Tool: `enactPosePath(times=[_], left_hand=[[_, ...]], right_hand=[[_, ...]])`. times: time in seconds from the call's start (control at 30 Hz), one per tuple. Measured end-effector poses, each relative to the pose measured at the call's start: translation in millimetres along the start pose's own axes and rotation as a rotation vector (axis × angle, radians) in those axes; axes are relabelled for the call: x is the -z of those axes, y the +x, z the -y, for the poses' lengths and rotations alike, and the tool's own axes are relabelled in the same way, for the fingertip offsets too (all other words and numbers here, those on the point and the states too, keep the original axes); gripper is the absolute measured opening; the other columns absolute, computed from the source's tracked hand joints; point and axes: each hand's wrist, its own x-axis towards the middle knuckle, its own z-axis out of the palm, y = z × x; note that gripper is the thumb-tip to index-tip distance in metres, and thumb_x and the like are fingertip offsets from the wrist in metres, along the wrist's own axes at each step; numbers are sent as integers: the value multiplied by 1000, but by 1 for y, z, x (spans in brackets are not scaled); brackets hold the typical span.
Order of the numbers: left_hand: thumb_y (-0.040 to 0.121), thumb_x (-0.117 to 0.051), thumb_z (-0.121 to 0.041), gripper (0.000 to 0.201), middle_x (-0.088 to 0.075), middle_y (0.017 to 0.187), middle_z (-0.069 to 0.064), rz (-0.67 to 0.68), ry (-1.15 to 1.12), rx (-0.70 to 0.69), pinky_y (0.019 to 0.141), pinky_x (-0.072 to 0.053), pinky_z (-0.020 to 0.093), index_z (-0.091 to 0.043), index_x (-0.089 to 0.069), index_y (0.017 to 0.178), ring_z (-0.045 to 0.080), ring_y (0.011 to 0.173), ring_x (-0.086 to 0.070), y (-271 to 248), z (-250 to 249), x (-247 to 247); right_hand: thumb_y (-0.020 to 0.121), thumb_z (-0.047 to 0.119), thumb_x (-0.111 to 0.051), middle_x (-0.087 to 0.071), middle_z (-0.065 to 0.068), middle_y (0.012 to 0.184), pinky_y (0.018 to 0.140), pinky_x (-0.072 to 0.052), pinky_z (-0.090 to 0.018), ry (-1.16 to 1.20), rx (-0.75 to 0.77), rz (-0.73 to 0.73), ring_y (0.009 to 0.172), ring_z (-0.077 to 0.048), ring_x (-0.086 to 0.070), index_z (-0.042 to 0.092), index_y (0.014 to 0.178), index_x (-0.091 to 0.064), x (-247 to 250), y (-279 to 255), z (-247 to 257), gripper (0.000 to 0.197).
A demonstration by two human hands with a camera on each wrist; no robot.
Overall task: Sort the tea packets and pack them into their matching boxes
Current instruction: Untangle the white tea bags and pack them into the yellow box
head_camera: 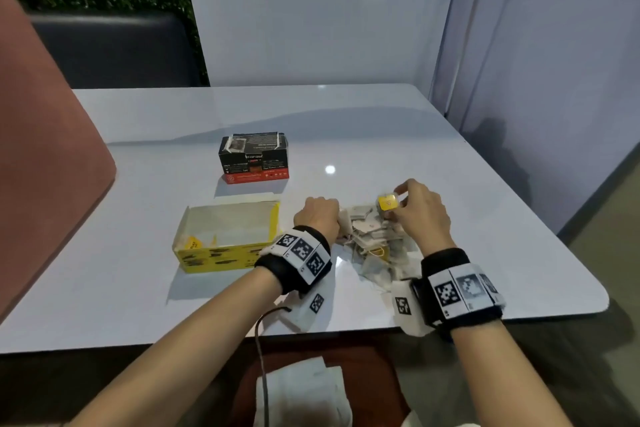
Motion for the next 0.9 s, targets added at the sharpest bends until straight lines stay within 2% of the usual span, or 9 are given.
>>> enactPosePath(times=[0.1,0.17,0.27,0.33,0.4,0.5,0.63,0.77,0.9], left_hand=[[90,-52,-15,18,-60,111,9,-152,96,-92,86,-38,37,-12,-60,106,29,110,-45,-13,0,14],[90,-53,-16,15,-62,106,8,-209,-32,-172,87,-43,39,-11,-61,103,28,105,-51,-27,2,29],[85,-62,-10,9,-69,90,12,-44,-554,-208,67,-57,36,-9,-61,93,24,79,-66,-44,6,51],[81,-68,-9,15,-70,81,13,14,-609,-203,53,-54,28,-10,-57,90,20,63,-63,-48,9,59],[79,-72,-13,27,-68,81,11,14,-440,-197,56,-53,29,-10,-50,94,20,63,-61,-45,13,63],[80,-71,-17,31,-59,91,7,58,-158,-214,61,-48,27,-14,-43,95,14,67,-54,-37,18,62],[73,-76,-17,56,-62,89,7,159,-70,-317,74,-50,36,-10,-38,114,22,81,-57,-38,15,66],[72,-78,-18,65,-65,89,3,173,-63,-408,73,-48,28,-11,-35,121,16,79,-56,-43,17,72],[79,-71,-21,57,-59,84,-9,21,-344,-369,73,-47,20,-17,-41,126,9,78,-55,-51,34,75]], right_hand=[[78,12,-71,-63,-8,88,68,-40,-28,192,37,-39,92,-27,-61,10,107,-62,6,-1,-7,31],[73,6,-74,-63,-7,78,69,-48,-30,351,58,-25,79,-25,-63,5,99,-66,12,-2,-10,26],[72,7,-76,-63,-10,75,73,-57,-39,565,95,15,71,-23,-63,0,86,-68,21,-6,-13,17],[75,7,-73,-63,-10,76,69,-56,-33,691,124,17,70,-21,-62,0,84,-66,27,-10,-7,13],[80,5,-68,-65,-10,80,66,-54,-22,795,180,72,72,-16,-62,-1,89,-66,35,-19,3,11],[81,2,-65,-68,-5,81,69,-50,-13,761,312,313,73,-7,-63,3,89,-66,44,-32,23,8],[79,13,-71,-71,3,80,81,-53,-30,455,398,552,82,-10,-67,17,80,-66,32,-37,34,6],[80,21,-72,-72,-3,78,82,-54,-45,433,363,565,83,-23,-69,19,77,-64,21,-44,34,9],[82,4,-67,-66,-15,85,76,-55,-39,661,268,454,80,-26,-65,6,82,-61,14,-52,36,6]])
